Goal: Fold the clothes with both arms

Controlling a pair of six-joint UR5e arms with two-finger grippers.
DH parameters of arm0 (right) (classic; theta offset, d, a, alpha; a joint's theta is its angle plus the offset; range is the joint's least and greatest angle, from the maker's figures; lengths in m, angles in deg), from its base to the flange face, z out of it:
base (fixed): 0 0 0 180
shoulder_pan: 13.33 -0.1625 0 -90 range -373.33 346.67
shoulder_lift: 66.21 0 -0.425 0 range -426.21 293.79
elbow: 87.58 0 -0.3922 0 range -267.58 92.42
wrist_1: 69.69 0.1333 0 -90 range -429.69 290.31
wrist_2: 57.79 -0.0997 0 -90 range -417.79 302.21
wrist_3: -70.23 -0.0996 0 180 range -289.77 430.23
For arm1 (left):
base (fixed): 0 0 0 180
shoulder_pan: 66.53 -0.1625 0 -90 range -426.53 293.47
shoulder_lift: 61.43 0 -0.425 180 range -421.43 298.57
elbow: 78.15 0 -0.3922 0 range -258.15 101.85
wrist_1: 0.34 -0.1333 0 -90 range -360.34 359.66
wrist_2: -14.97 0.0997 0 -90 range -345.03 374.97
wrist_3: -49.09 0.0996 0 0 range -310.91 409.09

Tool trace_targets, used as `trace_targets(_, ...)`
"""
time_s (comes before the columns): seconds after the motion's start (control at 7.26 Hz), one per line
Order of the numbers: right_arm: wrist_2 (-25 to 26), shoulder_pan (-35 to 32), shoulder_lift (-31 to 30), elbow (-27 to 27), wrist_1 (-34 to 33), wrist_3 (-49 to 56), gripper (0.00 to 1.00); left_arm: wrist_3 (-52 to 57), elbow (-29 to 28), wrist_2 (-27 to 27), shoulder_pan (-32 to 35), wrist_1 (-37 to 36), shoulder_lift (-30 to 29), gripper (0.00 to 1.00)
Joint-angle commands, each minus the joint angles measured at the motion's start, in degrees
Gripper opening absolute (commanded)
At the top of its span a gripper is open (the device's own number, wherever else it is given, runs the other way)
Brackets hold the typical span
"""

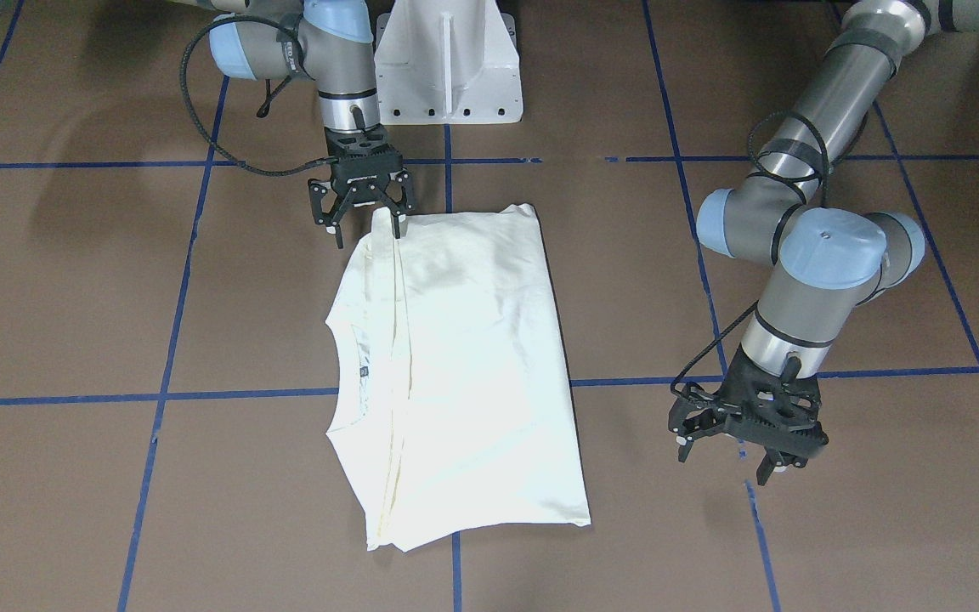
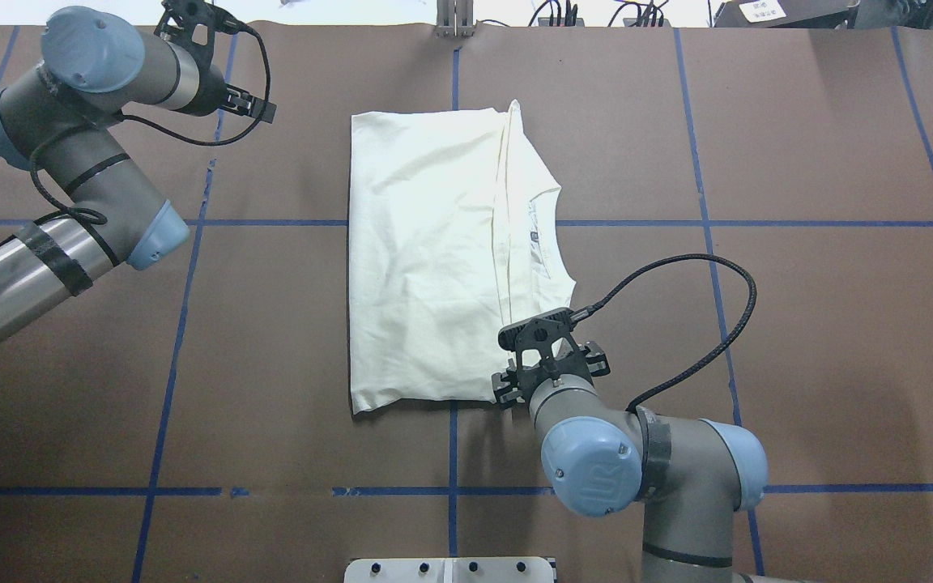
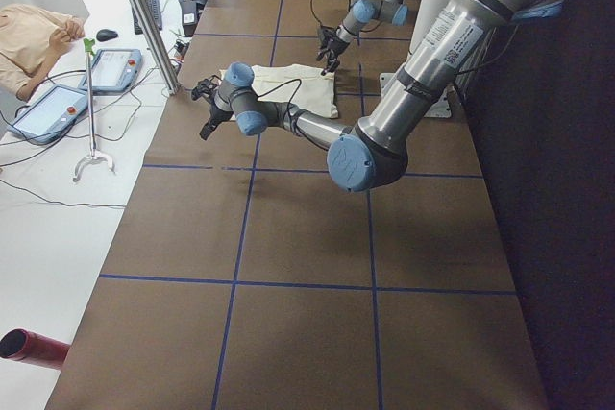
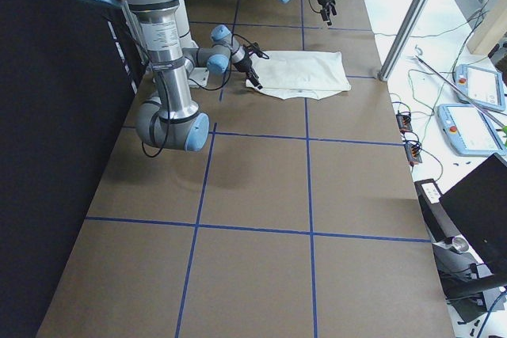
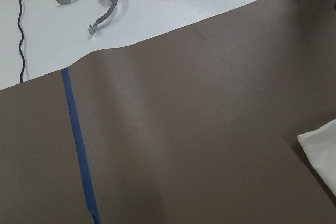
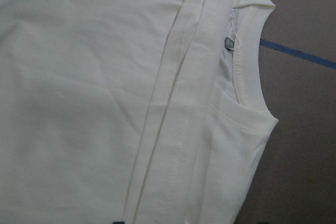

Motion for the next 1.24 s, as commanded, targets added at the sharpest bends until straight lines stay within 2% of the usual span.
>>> trace_targets(0.0,1.2,2.3,0.5,0.8,-1.8,3.8,0.66,0.0,0.0,0.0,0.0,0.1,0.1,1.00)
trace_targets(0.69,1.2,3.6,0.6,0.7,-1.4,3.7,0.63,-0.1,0.0,0.0,0.0,0.0,0.1,1.00)
trace_targets(0.83,1.2,3.6,0.6,0.7,-1.4,3.6,0.46,-0.1,0.0,0.0,0.0,0.0,0.1,1.00)
trace_targets(1.1,1.3,3.5,0.6,0.7,-1.2,3.6,0.00,-0.1,0.0,0.0,0.0,0.0,0.1,1.00)
